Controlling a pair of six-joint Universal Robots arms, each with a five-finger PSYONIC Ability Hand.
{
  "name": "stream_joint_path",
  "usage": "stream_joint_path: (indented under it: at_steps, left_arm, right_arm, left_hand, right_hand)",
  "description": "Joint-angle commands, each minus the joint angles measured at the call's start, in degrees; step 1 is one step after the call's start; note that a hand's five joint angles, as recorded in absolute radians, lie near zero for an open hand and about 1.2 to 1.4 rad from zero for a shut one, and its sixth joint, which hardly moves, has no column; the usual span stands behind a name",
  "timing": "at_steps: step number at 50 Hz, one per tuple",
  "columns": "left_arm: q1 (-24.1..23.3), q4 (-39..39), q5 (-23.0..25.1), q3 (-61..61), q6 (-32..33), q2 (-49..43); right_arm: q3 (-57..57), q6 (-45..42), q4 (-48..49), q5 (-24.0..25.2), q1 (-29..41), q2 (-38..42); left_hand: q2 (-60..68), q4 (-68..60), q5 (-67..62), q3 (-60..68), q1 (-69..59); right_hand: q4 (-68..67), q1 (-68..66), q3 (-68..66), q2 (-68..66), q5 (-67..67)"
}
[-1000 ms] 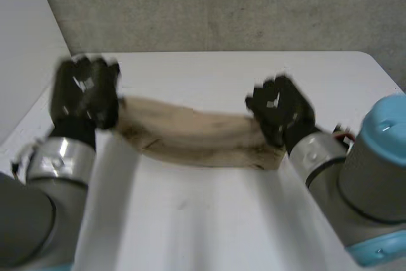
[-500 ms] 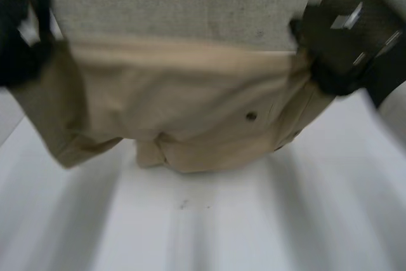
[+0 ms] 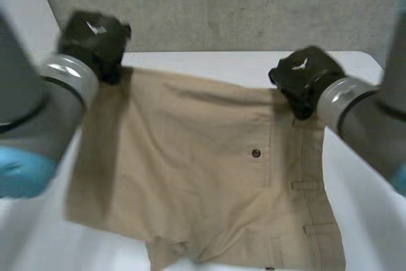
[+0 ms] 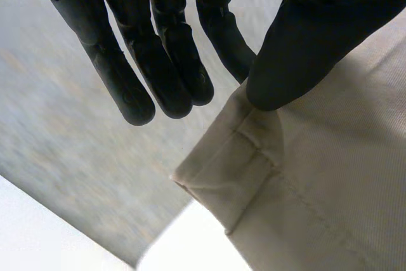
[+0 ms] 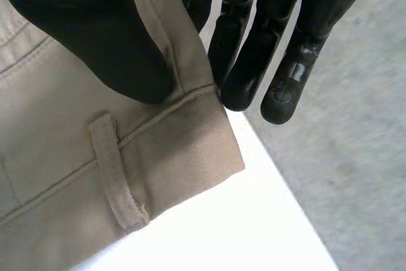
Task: Fold the shorts.
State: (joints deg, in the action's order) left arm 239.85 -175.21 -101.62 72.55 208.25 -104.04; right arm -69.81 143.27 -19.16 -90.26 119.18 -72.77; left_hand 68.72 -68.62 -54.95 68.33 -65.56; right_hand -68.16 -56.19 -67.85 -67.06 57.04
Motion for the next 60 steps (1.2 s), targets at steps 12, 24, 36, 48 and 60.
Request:
stream_joint_path:
  at_steps: [12, 24, 36, 48, 60]
  left_arm:
    - [0.4, -44.6, 0.0, -26.7, 18.5, -21.4]
    - [0.9, -48.7, -0.2, -19.0, 8.3, -13.5]
    - [1.6, -47.3, 0.2, 12.3, 2.6, -12.0]
    - [-0.8, -45.3, -0.2, 21.5, 3.6, -26.8]
    - [-1.0, -34.9, -0.2, 31.0, 7.6, -11.5]
  right_arm:
    - [13.1, 0.7, 42.5, -3.7, 0.4, 10.9]
    - [13.7, 0.6, 47.6, -4.6, 0.4, 7.6]
    - [-3.5, 0.5, 41.8, -0.1, 0.4, 13.3]
    - [-8.1, -2.3, 31.6, -0.3, -0.1, 23.1]
    - [-20.8, -3.4, 29.9, 0.0, -3.0, 8.3]
  left_hand:
    - [11.3, -11.4, -15.1, 11.7, -14.4]
    - [11.3, -11.4, -15.1, 11.7, -14.4]
    - [11.3, -11.4, -15.1, 11.7, -14.4]
    - [11.3, -11.4, -15.1, 11.7, -14.4]
    - [11.3, -11.4, -15.1, 11.7, -14.4]
  right_hand:
    - [-11.8, -23.8, -12.1, -12.9, 13.0]
    - [-11.8, -23.8, -12.1, -12.9, 13.0]
    - [-11.8, -23.8, -12.1, -12.9, 13.0]
    - [-11.8, -23.8, -12.1, -12.9, 13.0]
    - [-11.8, -23.8, -12.1, -12.9, 13.0]
